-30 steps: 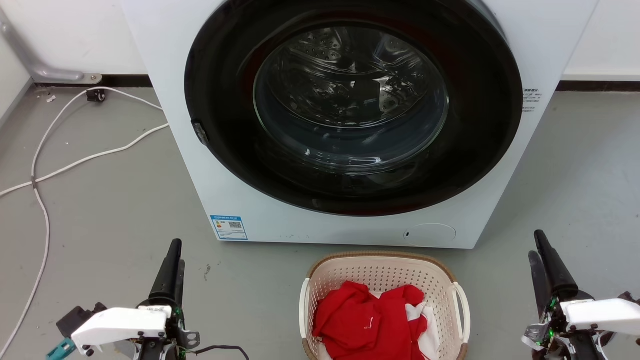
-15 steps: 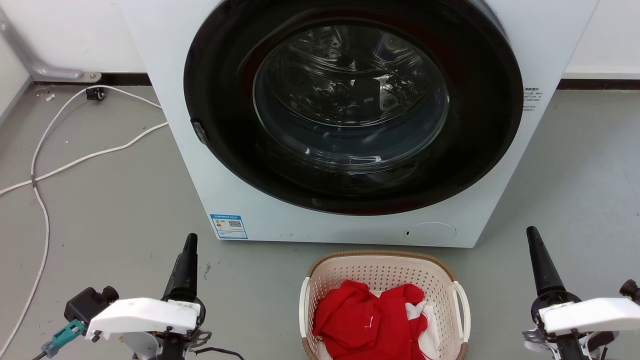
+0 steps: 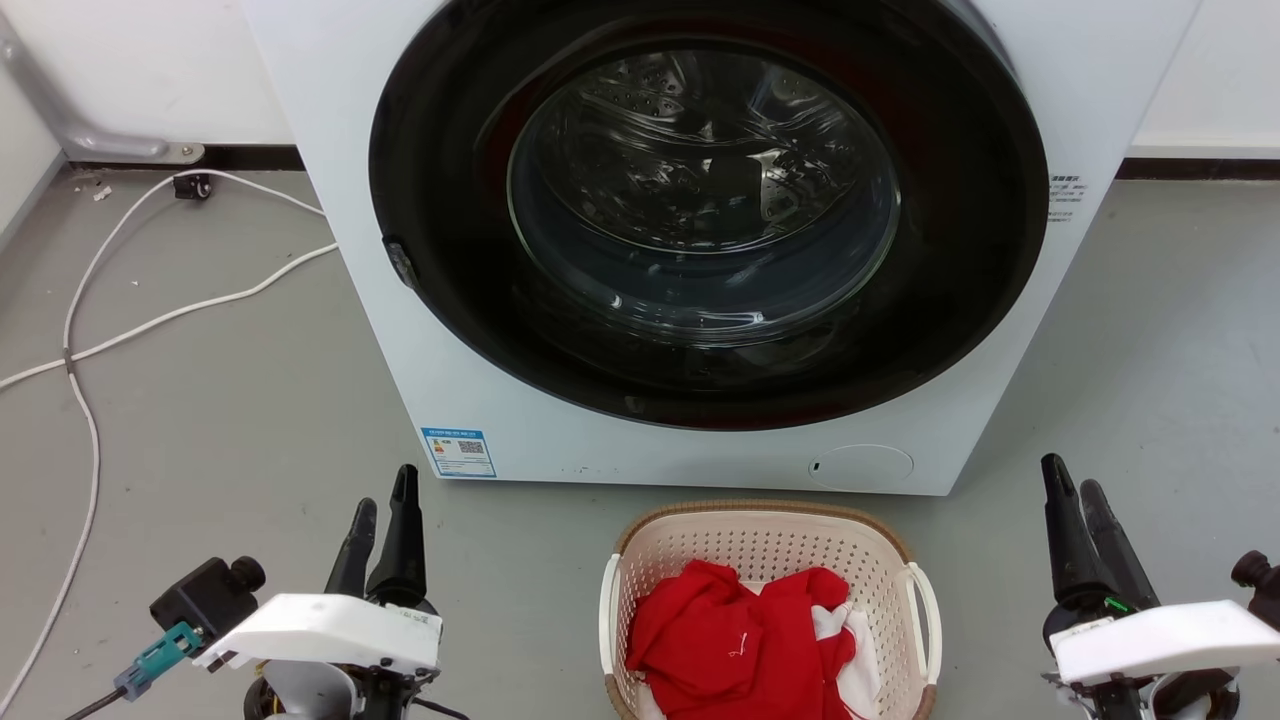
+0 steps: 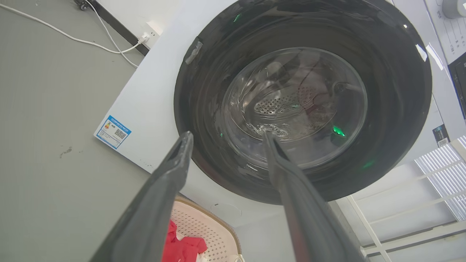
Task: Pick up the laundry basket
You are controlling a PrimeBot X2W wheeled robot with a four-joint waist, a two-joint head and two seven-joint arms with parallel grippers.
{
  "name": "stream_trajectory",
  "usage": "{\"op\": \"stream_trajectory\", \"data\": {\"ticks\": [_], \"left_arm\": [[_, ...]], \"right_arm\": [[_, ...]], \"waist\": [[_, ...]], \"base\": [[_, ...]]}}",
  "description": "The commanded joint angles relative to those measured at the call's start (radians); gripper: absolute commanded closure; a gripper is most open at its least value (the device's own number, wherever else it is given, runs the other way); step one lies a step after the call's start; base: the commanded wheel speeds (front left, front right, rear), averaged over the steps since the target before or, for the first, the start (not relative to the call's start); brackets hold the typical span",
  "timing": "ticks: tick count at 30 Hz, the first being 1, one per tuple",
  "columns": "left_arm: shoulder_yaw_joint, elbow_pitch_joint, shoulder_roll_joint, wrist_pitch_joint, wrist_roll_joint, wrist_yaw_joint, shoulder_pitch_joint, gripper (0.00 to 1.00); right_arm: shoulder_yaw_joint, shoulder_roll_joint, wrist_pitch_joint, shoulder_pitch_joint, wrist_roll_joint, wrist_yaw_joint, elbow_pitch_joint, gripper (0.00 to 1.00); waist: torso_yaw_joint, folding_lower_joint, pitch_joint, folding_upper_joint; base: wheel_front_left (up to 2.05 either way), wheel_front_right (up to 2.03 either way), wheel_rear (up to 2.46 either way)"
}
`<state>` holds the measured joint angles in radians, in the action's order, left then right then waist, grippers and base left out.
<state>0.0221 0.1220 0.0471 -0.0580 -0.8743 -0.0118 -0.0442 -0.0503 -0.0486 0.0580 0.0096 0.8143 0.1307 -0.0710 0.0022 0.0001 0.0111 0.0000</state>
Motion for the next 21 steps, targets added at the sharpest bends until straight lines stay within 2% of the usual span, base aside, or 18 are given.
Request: {"op": "stream_trajectory", "data": {"ticks": [1, 21], "left_arm": [[0.003, -0.021, 0.002, -0.010, 0.031, 0.004, -0.001, 0.00], [0.064, -0.050, 0.016, -0.072, 0.305, 0.050, 0.018, 0.00]], "right_arm": [[0.002, -0.002, 0.009, 0.002, -0.031, 0.000, 0.021, 0.00], [0.016, -0.002, 0.071, 0.040, -0.289, 0.000, 0.072, 0.00]], "waist": [[0.000, -0.0001, 0.000, 0.0000], [0.002, -0.0001, 0.002, 0.0000]], "base": [[0.00, 0.00, 0.00], [0.00, 0.00, 0.00]]}}
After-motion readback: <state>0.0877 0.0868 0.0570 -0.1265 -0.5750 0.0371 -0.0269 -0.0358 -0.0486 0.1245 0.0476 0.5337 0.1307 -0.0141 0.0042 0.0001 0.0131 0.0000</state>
